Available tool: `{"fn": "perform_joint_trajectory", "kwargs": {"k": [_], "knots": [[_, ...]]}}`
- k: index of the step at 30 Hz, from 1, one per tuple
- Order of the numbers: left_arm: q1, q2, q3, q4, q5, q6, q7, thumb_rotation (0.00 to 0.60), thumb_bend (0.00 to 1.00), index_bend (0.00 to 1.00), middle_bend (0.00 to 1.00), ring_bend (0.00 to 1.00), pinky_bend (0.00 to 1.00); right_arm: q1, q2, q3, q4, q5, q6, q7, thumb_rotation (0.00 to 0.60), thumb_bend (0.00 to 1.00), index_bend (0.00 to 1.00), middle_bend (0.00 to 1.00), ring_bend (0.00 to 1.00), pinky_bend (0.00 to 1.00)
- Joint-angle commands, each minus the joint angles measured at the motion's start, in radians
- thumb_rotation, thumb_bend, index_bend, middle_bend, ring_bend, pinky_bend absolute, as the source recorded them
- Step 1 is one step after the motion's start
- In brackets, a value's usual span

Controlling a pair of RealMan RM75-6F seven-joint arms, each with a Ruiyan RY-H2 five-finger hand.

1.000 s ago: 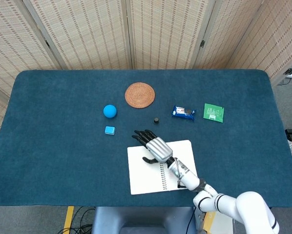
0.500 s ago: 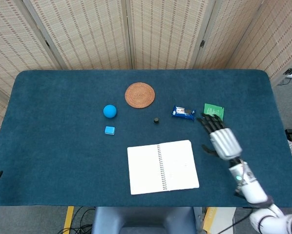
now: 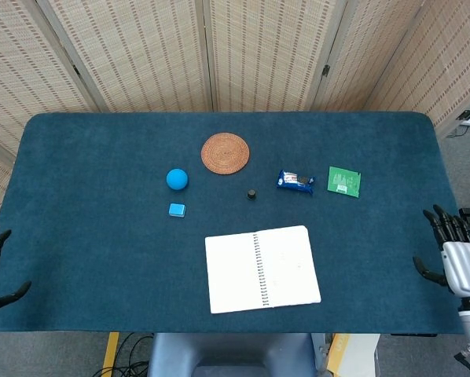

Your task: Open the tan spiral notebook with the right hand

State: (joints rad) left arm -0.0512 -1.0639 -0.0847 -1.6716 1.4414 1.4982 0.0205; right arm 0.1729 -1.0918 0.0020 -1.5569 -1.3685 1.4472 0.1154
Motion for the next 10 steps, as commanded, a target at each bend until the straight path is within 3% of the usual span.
{"fn": "perform_joint_trajectory", "kwargs": {"k": [1,10], "knots": [[-0.005,-0.002,-0.003,0.001,-0.017,-0.009,0.001,0.6,0.21,0.1,0.02,0.03,0.18,-0.022,0.0,0.001,-0.01,-0.025,0.022,-0.036,0.6,0.36,0.0,0.0,0.0,0.0],[-0.012,0.006,-0.01,0.002,-0.049,-0.032,-0.017,0.6,0.21,0.1,0.02,0.03,0.18,-0.015,-0.01,0.0,-0.011,-0.048,-0.033,-0.067,0.6,0.36,0.0,0.0,0.0,0.0]]}}
